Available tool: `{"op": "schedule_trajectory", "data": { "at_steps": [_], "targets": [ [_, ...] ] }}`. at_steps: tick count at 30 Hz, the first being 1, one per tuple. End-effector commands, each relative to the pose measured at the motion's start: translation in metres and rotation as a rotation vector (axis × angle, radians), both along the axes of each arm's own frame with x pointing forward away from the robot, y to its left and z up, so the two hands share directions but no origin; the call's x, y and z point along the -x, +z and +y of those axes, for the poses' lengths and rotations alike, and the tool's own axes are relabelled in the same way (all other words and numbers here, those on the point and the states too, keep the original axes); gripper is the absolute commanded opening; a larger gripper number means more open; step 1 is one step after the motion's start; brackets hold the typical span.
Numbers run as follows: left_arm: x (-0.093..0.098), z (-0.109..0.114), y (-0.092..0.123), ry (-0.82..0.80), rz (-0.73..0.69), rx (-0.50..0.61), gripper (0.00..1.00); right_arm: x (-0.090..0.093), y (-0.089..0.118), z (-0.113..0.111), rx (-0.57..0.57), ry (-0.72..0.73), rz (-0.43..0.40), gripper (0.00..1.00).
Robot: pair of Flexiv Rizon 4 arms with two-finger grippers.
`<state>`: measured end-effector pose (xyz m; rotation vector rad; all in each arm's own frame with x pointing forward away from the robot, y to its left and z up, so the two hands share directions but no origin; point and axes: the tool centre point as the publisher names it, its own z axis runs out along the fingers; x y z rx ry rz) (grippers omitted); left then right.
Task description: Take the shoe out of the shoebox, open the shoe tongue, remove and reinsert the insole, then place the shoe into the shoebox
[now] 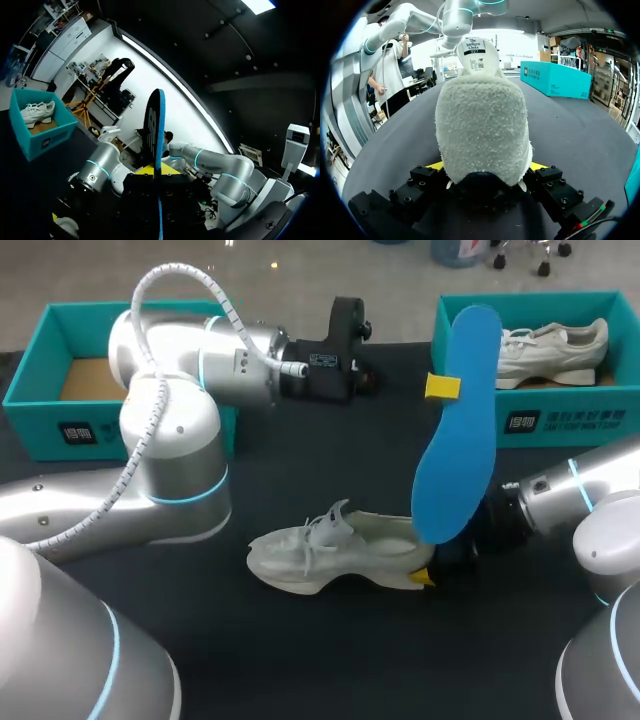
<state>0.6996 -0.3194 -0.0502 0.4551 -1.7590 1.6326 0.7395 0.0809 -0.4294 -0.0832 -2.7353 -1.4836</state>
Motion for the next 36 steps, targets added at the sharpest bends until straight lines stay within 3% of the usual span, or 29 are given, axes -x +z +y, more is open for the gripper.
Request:
{"op": "schedule_trajectory", "data": {
  "at_steps": [1,6,16,26,36],
  "targets": [
    [0.009,0.019,0.018,-0.010,0.012,-0.024,0.00,0.000,-0.003,0.002,0.004,-0.001,0.000,0.00],
    [0.030,0.021,0.029,-0.020,0.039,0.004,0.00,0.000,-0.003,0.002,0.004,-0.001,0.000,0.00],
    [0.055,0.040,0.055,-0.007,0.072,0.037,0.00,0.000,-0.003,0.002,0.004,-0.001,0.000,0.00],
    [0.059,0.065,0.069,0.062,0.007,0.101,0.00,0.000,-0.003,0.002,0.004,-0.001,0.000,0.00],
    [0.061,0.069,0.068,0.056,0.010,0.106,0.00,0.000,-0.003,0.002,0.004,-0.001,0.000,0.00]
  ]
}}
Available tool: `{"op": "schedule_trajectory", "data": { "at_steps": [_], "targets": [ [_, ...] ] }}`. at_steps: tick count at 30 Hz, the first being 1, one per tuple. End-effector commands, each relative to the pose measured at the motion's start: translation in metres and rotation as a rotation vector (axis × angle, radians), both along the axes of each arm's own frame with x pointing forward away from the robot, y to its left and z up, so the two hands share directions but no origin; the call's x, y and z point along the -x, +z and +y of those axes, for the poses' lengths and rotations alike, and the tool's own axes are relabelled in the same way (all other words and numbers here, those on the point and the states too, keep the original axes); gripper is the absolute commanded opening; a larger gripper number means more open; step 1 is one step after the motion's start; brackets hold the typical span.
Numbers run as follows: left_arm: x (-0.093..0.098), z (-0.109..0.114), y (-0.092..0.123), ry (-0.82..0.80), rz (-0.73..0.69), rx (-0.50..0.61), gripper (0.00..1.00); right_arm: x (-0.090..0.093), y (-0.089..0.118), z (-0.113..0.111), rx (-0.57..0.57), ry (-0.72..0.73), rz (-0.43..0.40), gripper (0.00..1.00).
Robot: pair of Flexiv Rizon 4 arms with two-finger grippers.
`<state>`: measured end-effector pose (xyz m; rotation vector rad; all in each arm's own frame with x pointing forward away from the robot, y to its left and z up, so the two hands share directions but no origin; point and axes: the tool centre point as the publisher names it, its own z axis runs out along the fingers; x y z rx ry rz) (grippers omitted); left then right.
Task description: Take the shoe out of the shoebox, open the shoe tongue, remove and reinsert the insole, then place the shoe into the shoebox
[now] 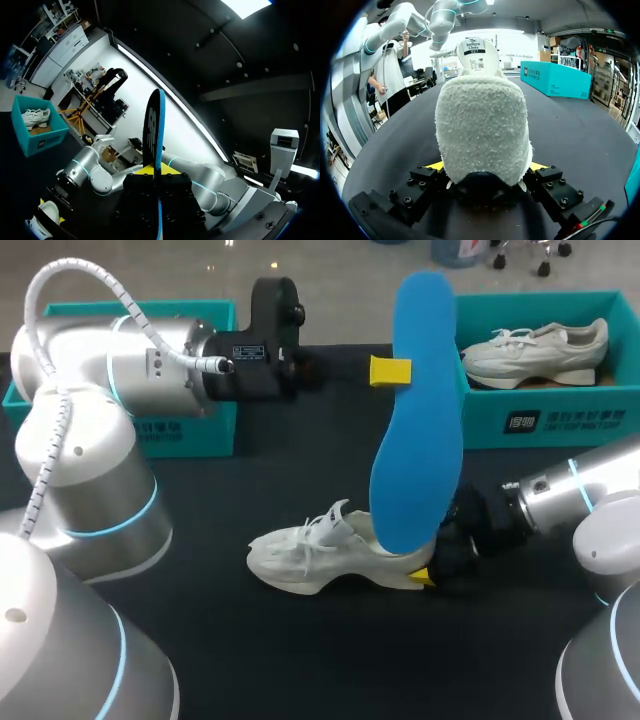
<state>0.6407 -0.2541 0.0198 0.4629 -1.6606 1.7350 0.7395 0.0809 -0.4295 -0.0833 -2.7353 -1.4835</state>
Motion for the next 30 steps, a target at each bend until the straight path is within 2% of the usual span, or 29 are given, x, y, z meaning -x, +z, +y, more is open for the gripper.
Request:
{"op": "schedule_trajectory", "data": {
  "at_steps": [1,10,13,16,18,19,20,21,30],
  "targets": [
    [0.0026,0.0047,-0.0015,0.012,-0.004,0.009,0.00,0.0003,-0.0031,0.0023,0.004,-0.001,0.000,0.00],
    [0.0026,0.0053,-0.0017,0.017,-0.006,0.011,0.00,0.0003,-0.0031,0.0023,0.004,-0.001,0.000,0.00],
    [0.0026,0.0053,-0.0017,0.017,-0.006,0.011,0.00,0.0003,-0.0031,0.0023,0.004,-0.001,0.000,0.04],
    [0.0026,0.0053,-0.0017,0.017,-0.006,0.011,0.00,0.0003,-0.0031,0.0023,0.004,-0.001,0.000,0.20],
    [0.0026,0.0053,-0.0017,0.017,-0.006,0.011,0.00,0.0003,-0.0031,0.0023,0.004,-0.001,0.000,0.26],
    [0.0026,0.0053,-0.0017,0.017,-0.006,0.011,0.00,0.0003,-0.0031,0.0023,0.004,-0.001,0.000,0.35],
    [0.0026,0.0053,-0.0017,0.017,-0.006,0.011,0.00,0.0003,-0.0031,0.0023,0.004,-0.001,0.000,0.70],
    [0.0026,0.0053,-0.0017,0.017,-0.006,0.011,0.00,0.0003,-0.0031,0.0023,0.004,-0.001,0.000,1.00],
    [0.0026,0.0053,-0.0017,0.017,-0.006,0.011,0.00,0.0003,-0.0031,0.0023,0.004,-0.001,0.000,1.00]
  ]
}}
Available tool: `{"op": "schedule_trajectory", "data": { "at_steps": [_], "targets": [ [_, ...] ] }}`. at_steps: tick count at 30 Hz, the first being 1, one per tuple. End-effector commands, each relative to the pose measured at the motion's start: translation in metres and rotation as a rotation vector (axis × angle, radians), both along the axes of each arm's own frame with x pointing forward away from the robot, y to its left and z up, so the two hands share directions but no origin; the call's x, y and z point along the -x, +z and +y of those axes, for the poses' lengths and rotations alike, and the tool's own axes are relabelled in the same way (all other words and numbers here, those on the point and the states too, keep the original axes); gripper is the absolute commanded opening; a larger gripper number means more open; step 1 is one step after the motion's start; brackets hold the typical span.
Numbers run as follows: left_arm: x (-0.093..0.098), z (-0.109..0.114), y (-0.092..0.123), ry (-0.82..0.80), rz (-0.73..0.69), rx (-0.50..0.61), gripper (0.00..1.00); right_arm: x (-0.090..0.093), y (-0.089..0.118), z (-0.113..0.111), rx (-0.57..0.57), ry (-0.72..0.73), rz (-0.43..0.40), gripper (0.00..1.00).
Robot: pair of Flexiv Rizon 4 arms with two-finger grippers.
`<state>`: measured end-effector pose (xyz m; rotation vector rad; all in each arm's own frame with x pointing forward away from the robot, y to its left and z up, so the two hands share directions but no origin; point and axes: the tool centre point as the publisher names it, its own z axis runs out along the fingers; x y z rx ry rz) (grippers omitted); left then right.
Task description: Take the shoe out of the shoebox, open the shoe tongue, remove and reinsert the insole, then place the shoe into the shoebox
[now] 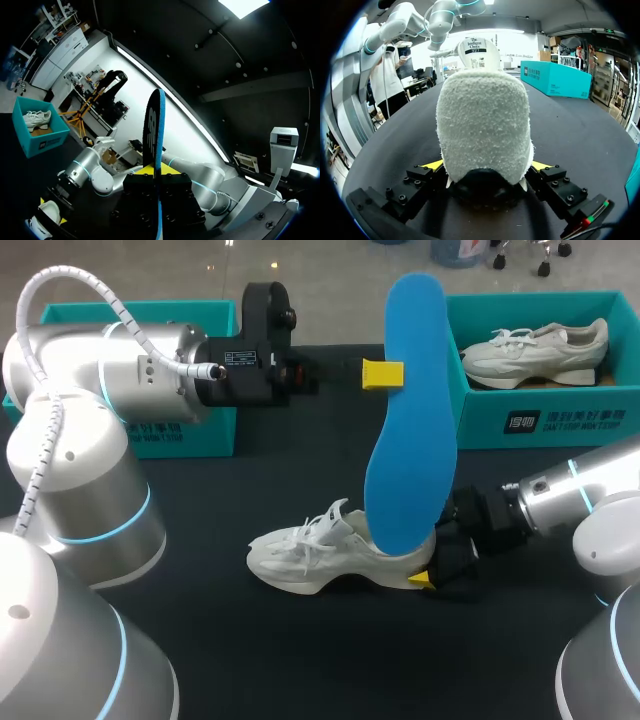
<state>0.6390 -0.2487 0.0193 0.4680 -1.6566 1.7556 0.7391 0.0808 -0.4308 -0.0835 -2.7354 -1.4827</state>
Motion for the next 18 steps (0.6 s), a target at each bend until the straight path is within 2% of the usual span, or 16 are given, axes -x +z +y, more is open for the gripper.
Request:
{"op": "schedule_trajectory", "data": {
  "at_steps": [1,3,8,12,18],
  "targets": [
    [0.001,0.000,-0.001,0.002,0.000,0.002,0.00,0.000,-0.002,0.002,0.004,-0.001,0.000,1.00],
    [0.001,0.000,-0.001,0.002,0.000,0.002,0.00,0.000,-0.002,0.002,0.004,-0.001,0.000,1.00],
    [0.001,0.000,-0.001,0.002,0.000,0.002,0.00,-0.008,0.003,-0.003,0.108,0.000,-0.008,1.00],
    [0.001,0.000,-0.001,0.002,0.000,0.002,0.00,-0.011,0.014,-0.005,0.187,-0.022,-0.045,1.00],
    [0.001,0.000,-0.001,0.002,0.000,0.002,0.00,-0.016,0.027,-0.014,0.242,-0.065,-0.059,1.00]
  ]
}}
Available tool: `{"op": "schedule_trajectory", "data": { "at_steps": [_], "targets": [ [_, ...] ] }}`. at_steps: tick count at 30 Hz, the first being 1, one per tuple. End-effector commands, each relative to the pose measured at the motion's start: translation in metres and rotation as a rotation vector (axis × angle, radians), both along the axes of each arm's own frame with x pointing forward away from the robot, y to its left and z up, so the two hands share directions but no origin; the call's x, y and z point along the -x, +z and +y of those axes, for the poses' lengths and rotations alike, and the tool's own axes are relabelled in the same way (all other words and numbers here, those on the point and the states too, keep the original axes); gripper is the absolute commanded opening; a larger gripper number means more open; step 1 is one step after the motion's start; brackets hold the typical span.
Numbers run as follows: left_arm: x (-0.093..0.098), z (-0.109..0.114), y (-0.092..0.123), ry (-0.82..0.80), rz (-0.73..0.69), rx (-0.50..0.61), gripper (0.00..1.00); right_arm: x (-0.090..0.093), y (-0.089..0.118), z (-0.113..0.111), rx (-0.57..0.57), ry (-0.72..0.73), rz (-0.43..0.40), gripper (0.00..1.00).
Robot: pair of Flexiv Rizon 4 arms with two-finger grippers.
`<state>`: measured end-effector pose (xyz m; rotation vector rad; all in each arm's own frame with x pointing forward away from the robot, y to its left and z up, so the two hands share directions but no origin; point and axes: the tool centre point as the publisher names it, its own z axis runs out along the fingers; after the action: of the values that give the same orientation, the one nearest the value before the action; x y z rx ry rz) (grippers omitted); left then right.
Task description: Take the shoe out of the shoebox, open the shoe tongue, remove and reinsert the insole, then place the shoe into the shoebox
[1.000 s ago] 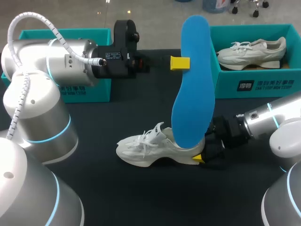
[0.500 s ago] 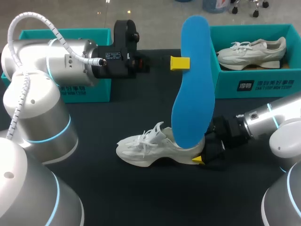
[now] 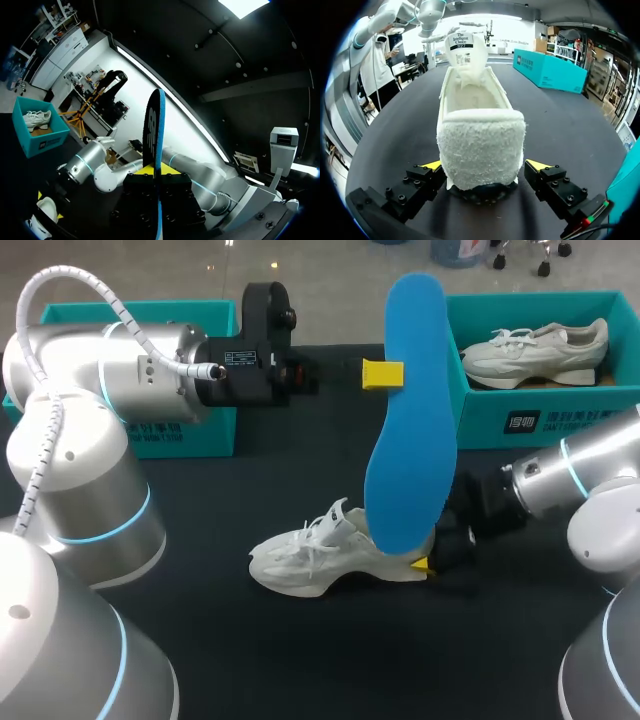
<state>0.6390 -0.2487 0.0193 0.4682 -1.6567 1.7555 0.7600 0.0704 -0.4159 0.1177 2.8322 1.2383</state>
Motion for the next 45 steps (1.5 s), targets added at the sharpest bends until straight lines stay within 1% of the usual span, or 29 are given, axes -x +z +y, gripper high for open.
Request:
{"op": "schedule_trajectory", "data": {
  "at_steps": [1,7,9,12,18,24,32,41,45],
  "targets": [
    [0.001,0.000,-0.001,0.002,0.000,0.003,0.00,0.005,0.015,-0.005,0.088,-0.024,-0.005,1.00],
    [0.001,0.000,-0.001,0.002,0.000,0.003,0.00,0.006,0.035,-0.012,0.263,-0.078,0.006,1.00],
    [0.001,0.000,-0.001,0.002,0.000,0.003,0.00,0.006,0.039,-0.013,0.340,-0.099,0.016,1.00],
    [0.001,0.000,-0.001,0.002,0.000,0.003,0.00,0.005,0.045,-0.013,0.401,-0.111,0.031,1.00],
    [0.001,0.000,-0.001,0.002,0.000,0.003,0.00,0.001,0.055,-0.008,0.487,-0.121,0.015,1.00],
    [0.001,0.000,-0.001,0.002,0.000,0.003,0.00,0.000,0.061,-0.005,0.558,-0.112,-0.002,1.00],
    [0.001,0.000,-0.001,0.002,0.000,0.003,0.00,0.002,0.076,-0.003,0.641,-0.101,-0.017,1.00],
    [0.001,0.000,-0.001,0.002,0.000,0.003,0.00,0.003,0.081,-0.002,0.682,-0.072,0.032,1.00],
    [0.001,0.000,-0.001,0.002,0.000,0.003,0.00,0.003,0.082,-0.002,0.662,-0.078,0.054,1.00]
  ]
}}
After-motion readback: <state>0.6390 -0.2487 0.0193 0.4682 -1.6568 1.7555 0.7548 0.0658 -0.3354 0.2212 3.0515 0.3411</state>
